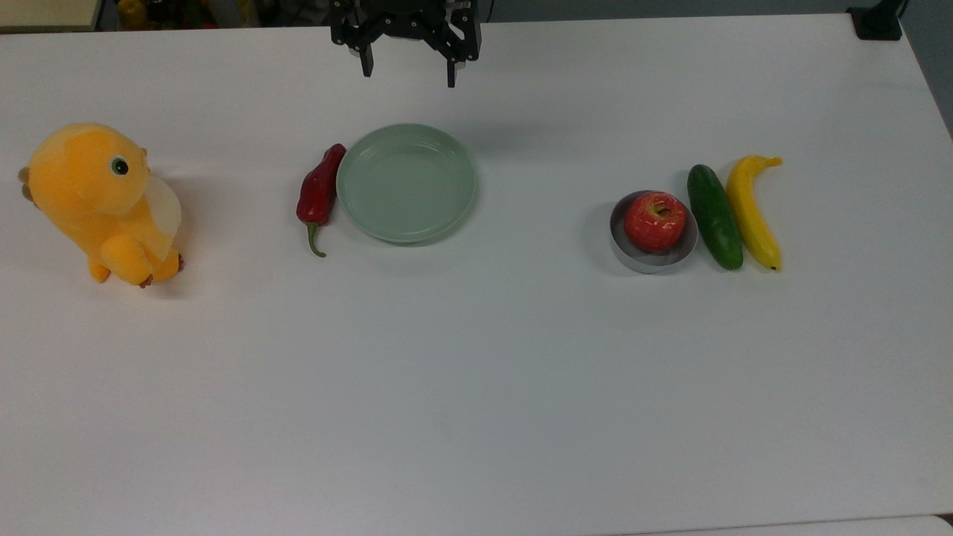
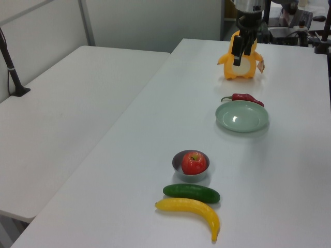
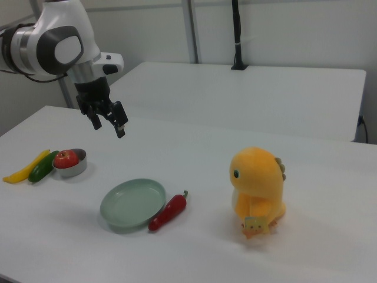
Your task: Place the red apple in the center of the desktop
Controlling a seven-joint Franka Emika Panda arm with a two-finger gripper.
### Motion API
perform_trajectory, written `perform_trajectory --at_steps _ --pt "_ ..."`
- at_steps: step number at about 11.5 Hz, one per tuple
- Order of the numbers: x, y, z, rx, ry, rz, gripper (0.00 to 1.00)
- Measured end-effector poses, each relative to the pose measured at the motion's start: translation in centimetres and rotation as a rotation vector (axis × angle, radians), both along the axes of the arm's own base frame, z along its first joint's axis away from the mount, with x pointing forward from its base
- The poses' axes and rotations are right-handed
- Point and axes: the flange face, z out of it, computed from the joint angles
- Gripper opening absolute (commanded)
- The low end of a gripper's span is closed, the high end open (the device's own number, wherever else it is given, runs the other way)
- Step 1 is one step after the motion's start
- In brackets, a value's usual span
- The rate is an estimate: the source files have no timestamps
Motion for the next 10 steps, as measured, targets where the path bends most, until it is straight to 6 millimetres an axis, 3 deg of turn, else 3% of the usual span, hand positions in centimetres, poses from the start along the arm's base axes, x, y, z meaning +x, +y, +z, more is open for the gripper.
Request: perform_trajectory --at_steps 4,10 --pt "-0.1 0.0 -0.3 -0.021 0.013 0.16 1.0" --pt "-0.2 0.1 -1.0 -0.023 0.028 0.182 1.0"
